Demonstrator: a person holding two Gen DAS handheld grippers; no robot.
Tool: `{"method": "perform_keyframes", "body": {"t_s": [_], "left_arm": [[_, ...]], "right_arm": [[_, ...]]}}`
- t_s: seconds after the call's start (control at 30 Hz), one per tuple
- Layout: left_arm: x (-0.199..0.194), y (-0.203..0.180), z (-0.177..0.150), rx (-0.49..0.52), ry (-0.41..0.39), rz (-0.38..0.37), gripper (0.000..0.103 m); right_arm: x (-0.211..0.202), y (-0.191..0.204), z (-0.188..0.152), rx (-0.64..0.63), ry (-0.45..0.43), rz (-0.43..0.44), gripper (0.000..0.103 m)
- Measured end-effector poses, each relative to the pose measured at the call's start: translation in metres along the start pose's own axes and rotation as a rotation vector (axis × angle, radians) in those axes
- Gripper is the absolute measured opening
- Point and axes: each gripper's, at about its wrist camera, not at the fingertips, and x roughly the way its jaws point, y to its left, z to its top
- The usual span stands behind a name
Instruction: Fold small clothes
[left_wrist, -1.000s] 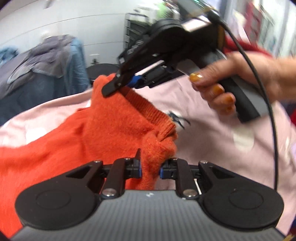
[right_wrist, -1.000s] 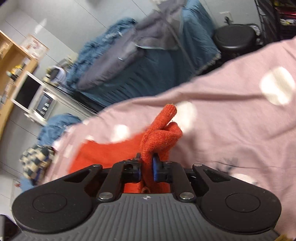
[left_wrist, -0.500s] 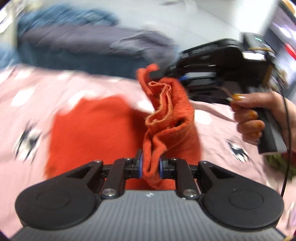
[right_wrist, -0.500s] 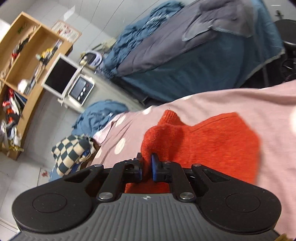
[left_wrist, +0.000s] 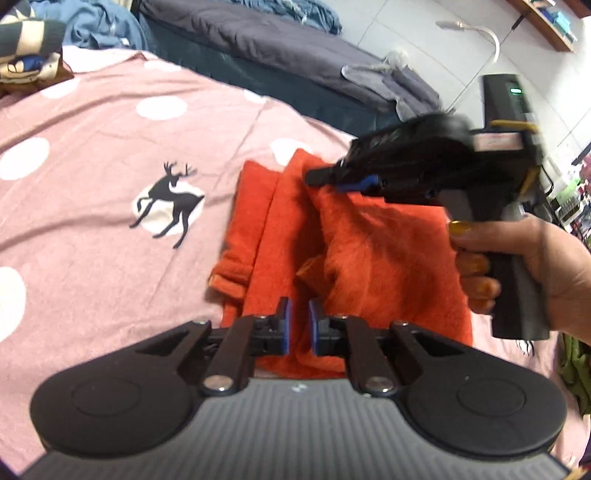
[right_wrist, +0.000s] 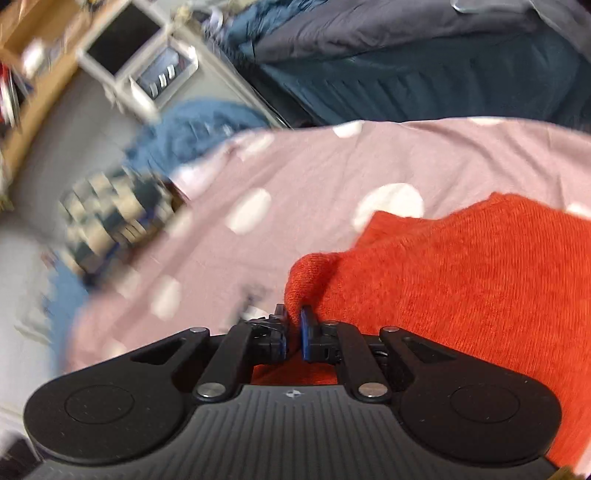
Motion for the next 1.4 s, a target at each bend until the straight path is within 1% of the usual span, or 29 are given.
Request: {"method": "perform_keyframes", "body": {"t_s": [0.03,0.07,0.1,0.13,0.17,0.2,0.23,0.3,0.33,0.37,0.4,0.43,0.5,0.53,0.6,0.67,0.73,0.8,0.87,0.9,0.93,0.97,1.0,1.03,1.07,1.13,1.2,1.3,1.4], "left_arm": [[0.002,0.002,0.000,0.006,0.011,0.013,0.019],[0.003,0.003,0.000,0.008,0.016,0.029,0.021],[0.002,0.005,0.000,0.002,0.013,0.034,0.024],[0.000,0.008,0.000,-0.015,0.011,0.025,0.036],[-0.002,0.014,-0.001,-0.036,0.012,0.009,0.058],[-0.005,0.016,0.000,-0.052,0.021,-0.013,0.067],[-0.007,0.017,0.000,-0.061,0.032,-0.030,0.074],[-0.010,0.016,-0.001,-0.061,0.033,-0.065,0.075],[-0.007,0.015,-0.002,-0.065,0.037,-0.081,0.082],[-0.006,0.013,-0.004,-0.073,0.040,-0.091,0.092],[-0.003,0.010,-0.007,-0.076,0.038,-0.091,0.094],[0.000,0.007,-0.010,-0.074,0.027,-0.079,0.095],[0.009,0.005,-0.013,-0.089,0.007,-0.047,0.095],[0.013,0.006,-0.014,-0.109,0.004,-0.043,0.095],[0.026,0.010,-0.012,-0.152,0.008,-0.040,0.095],[0.041,0.013,-0.008,-0.181,0.043,-0.039,0.096],[0.056,0.015,-0.005,-0.189,0.058,-0.028,0.096],[0.067,0.016,-0.003,-0.204,0.063,-0.043,0.095],[0.075,0.014,-0.002,-0.221,0.061,-0.068,0.086],[0.078,0.013,-0.001,-0.225,0.066,-0.068,0.084],[0.081,0.013,0.000,-0.227,0.069,-0.064,0.075],[0.083,0.013,0.001,-0.235,0.074,-0.071,0.055],[0.085,0.013,0.003,-0.253,0.081,-0.097,0.045],[0.087,0.015,0.004,-0.274,0.085,-0.106,0.043],[0.087,0.014,0.006,-0.279,0.089,-0.110,0.035],[0.083,0.009,0.011,-0.263,0.084,-0.126,0.030],[0.077,-0.003,0.016,-0.234,0.084,-0.155,0.027],[0.063,-0.033,0.025,-0.180,0.068,-0.223,0.026],[0.044,-0.080,0.039,-0.081,0.043,-0.300,0.026]], "right_arm": [[0.006,-0.002,-0.001,-0.014,0.018,-0.069,0.039],[0.013,-0.008,-0.002,-0.013,0.047,-0.117,0.044],[0.016,-0.014,-0.002,-0.005,0.065,-0.123,0.045],[0.011,-0.017,-0.002,0.001,0.050,-0.101,0.048],[0.000,-0.018,-0.001,0.008,0.013,-0.076,0.056],[-0.014,-0.017,-0.001,0.017,-0.027,-0.060,0.085],[-0.031,-0.018,-0.001,0.019,-0.069,-0.049,0.103],[-0.068,-0.024,-0.005,-0.012,-0.172,-0.032,0.103],[-0.084,-0.030,-0.010,-0.022,-0.209,-0.041,0.103],[-0.097,-0.041,-0.013,-0.017,-0.222,-0.062,0.103],[-0.106,-0.055,-0.018,0.002,-0.221,-0.078,0.103],[-0.113,-0.072,-0.024,0.040,-0.209,-0.081,0.103],[-0.123,-0.110,-0.038,0.161,-0.188,-0.087,0.103],[-0.127,-0.130,-0.048,0.238,-0.178,-0.076,0.103],[-0.131,-0.160,-0.067,0.365,-0.160,-0.021,0.103],[-0.130,-0.177,-0.085,0.438,-0.157,0.016,0.103],[-0.124,-0.183,-0.096,0.468,-0.154,0.061,0.103],[-0.116,-0.184,-0.102,0.492,-0.160,0.112,0.103],[-0.103,-0.182,-0.101,0.521,-0.176,0.160,0.103],[-0.098,-0.182,-0.101,0.530,-0.190,0.176,0.103],[-0.095,-0.181,-0.099,0.537,-0.204,0.193,0.103],[-0.090,-0.181,-0.098,0.550,-0.214,0.212,0.103],[-0.088,-0.182,-0.097,0.563,-0.218,0.233,0.103],[-0.086,-0.181,-0.095,0.567,-0.222,0.237,0.096],[-0.086,-0.178,-0.093,0.563,-0.226,0.229,0.084],[-0.094,-0.177,-0.090,0.584,-0.242,0.232,0.058],[-0.111,-0.171,-0.089,0.558,-0.280,0.220,0.048],[-0.152,-0.151,-0.078,0.481,-0.338,0.200,0.041],[-0.210,-0.133,-0.068,0.393,-0.398,0.175,0.040]]}}
